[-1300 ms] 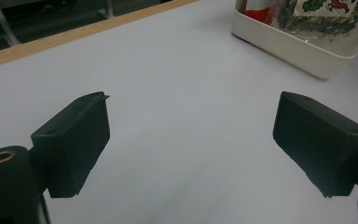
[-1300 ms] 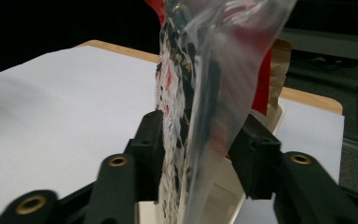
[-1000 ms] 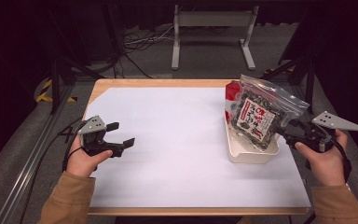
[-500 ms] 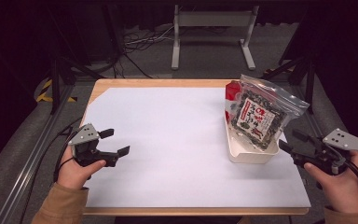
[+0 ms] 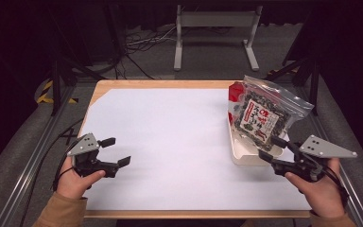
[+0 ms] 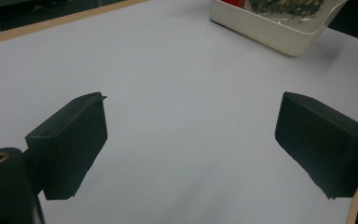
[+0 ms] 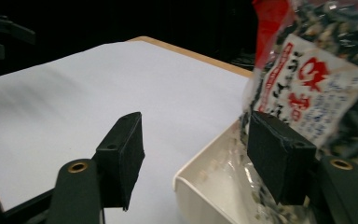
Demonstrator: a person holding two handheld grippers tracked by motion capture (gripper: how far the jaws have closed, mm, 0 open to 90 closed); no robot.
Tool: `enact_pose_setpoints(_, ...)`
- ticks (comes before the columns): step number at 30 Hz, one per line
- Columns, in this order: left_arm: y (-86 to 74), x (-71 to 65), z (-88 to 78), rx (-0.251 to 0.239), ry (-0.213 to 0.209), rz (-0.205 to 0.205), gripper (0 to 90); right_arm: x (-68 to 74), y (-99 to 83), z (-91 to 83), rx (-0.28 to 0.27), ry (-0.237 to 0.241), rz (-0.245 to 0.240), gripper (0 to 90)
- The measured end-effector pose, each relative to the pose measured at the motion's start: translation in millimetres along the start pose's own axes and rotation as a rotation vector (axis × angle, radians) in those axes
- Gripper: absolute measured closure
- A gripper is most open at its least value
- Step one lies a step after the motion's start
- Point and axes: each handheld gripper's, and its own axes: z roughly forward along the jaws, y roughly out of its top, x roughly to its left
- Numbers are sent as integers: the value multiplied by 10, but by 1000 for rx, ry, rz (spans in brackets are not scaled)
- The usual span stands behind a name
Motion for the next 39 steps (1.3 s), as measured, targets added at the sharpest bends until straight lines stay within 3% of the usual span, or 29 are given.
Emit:
enact_pose_setpoints(10,-237,-51,-31,-28,-20,-14,66,140,-92,384,-1,86,-7,364)
enact_pose_setpoints(23,-329,-34,-76,-107,-17,-30,38,304,-323,716,-37,153,-6,363)
enact_pose_setpoints(39,-404,-50,8,-103,-39,0,20,476,-682,1032,-21,162,-29,338)
